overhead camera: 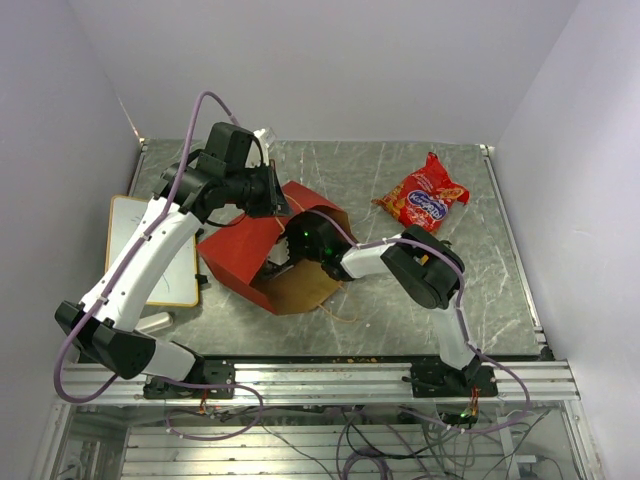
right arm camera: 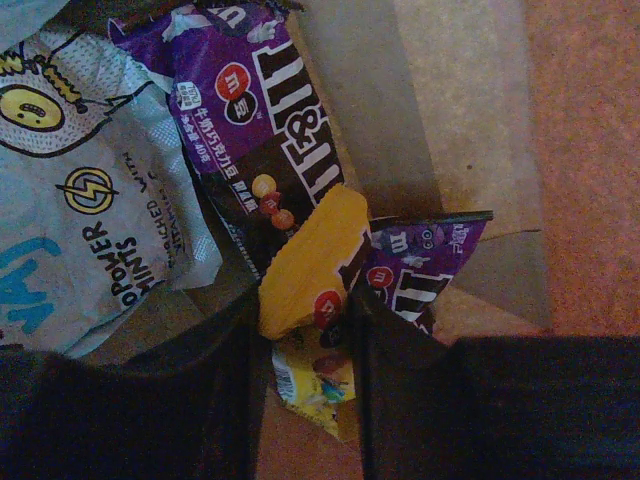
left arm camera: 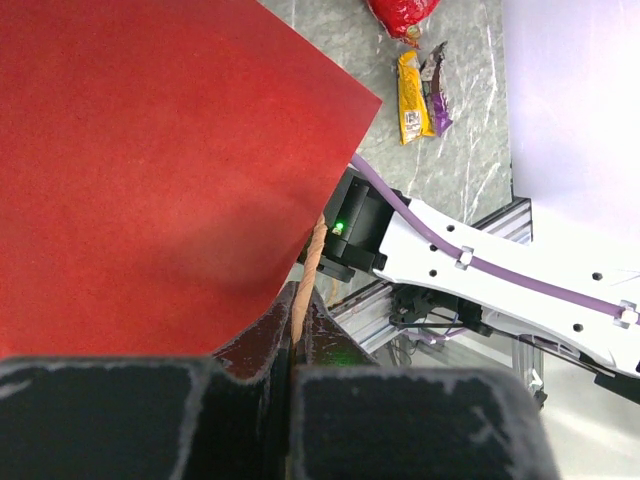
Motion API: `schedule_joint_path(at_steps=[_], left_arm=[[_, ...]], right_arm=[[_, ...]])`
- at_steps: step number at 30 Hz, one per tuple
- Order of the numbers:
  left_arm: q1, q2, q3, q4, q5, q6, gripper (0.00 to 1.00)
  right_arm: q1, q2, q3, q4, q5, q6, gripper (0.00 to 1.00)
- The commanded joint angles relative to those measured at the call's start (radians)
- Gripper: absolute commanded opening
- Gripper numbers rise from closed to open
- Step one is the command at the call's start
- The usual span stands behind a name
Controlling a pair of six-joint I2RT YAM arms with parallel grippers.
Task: Take the snacks out of the paper bag
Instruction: Take out the snack from the paper bag.
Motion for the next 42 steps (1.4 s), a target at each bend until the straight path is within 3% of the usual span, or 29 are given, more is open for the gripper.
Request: schedule_joint_path(at_steps=[1, 9, 18, 26, 32, 36, 42], left_arm=[[0.008, -0.008, 0.039, -0.013, -0.007, -0.002, 0.07], [0.033, 0.016, 0.088, -0.044, -0.048, 0.028, 0.07], [0.042, 0.008, 0.073, 0.013, -0.031, -0.008, 0.07], [0.044, 0.001, 0.066, 0.037, -0.04, -0.015, 0.07], [0.044, 0.014, 0.086, 0.037, -0.041, -0.006, 0.07], [0.044, 0.001, 0.055, 0.053, -0.054, -0.012, 0.07], [0.045, -0.011, 0.031, 0.061, -0.07, -0.02, 0.07]], right_arm=[[-0.005, 0.009, 0.005, 0.094, 0.005, 0.047, 0.29], [-0.002, -0.15, -0.078, 0.044, -0.078, 0.147, 0.08], [0.001, -0.381, -0.269, -0.024, -0.207, 0.287, 0.03], [0.014, -0.507, -0.303, -0.107, -0.254, 0.395, 0.0], [0.014, -0.711, -0.327, -0.233, -0.306, 0.554, 0.0], [0.014, -0.866, -0.308, -0.408, -0.256, 0.725, 0.0], [0.015, -1.029, -0.223, -0.732, -0.028, 0.96, 0.0]])
